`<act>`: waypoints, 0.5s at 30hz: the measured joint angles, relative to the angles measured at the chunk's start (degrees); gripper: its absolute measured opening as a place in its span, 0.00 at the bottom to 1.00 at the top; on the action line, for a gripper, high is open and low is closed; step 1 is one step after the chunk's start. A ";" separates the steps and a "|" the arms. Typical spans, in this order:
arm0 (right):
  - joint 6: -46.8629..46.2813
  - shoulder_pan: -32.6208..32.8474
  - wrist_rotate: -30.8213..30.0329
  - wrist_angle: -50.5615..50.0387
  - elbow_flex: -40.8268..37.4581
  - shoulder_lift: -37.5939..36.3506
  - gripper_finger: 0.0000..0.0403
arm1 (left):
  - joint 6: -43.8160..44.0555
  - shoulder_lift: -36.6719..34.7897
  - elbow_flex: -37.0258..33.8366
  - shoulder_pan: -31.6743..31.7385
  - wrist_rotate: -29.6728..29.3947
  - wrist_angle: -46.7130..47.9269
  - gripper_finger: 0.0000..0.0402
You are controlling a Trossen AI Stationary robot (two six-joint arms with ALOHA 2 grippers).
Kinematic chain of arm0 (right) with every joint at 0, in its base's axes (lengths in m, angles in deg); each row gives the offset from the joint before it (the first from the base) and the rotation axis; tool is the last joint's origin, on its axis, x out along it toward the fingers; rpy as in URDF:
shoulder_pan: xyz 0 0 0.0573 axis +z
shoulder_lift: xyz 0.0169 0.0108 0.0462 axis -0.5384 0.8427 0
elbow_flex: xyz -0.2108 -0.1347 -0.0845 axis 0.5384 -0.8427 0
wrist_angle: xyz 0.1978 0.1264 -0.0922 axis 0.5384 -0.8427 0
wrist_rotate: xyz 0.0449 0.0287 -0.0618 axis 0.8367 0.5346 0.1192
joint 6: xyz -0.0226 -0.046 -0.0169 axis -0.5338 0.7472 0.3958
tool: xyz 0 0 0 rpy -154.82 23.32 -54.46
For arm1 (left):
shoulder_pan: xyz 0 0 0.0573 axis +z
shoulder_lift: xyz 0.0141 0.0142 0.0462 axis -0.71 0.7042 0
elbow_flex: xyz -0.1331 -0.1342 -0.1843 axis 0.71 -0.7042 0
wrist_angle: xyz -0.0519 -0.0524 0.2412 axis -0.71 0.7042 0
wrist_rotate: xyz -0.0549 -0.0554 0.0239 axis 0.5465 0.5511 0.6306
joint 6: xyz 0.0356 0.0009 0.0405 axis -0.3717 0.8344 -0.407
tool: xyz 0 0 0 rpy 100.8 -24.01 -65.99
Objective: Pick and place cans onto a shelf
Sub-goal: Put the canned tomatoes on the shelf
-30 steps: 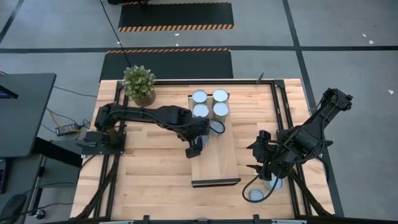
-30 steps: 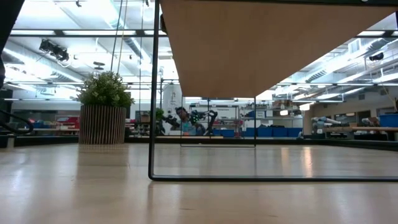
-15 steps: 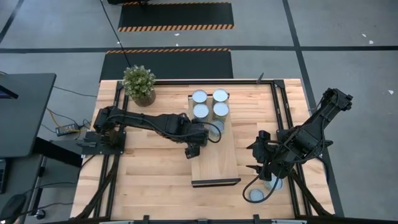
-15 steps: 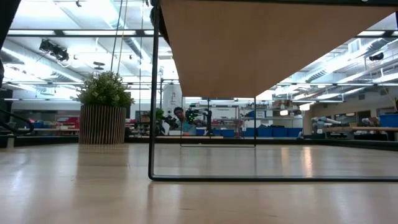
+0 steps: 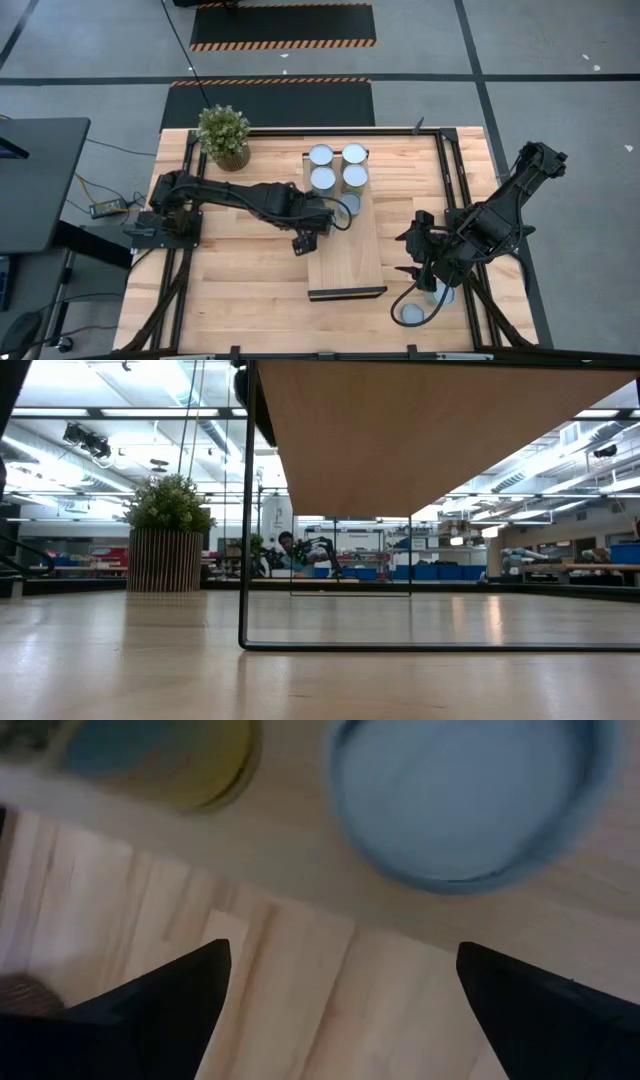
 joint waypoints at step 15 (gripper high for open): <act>0.42 0.00 -0.02 0.57 0.00 0.00 0.87 | 1.06 0.00 0.00 -1.22 -11.28 -3.51 0.98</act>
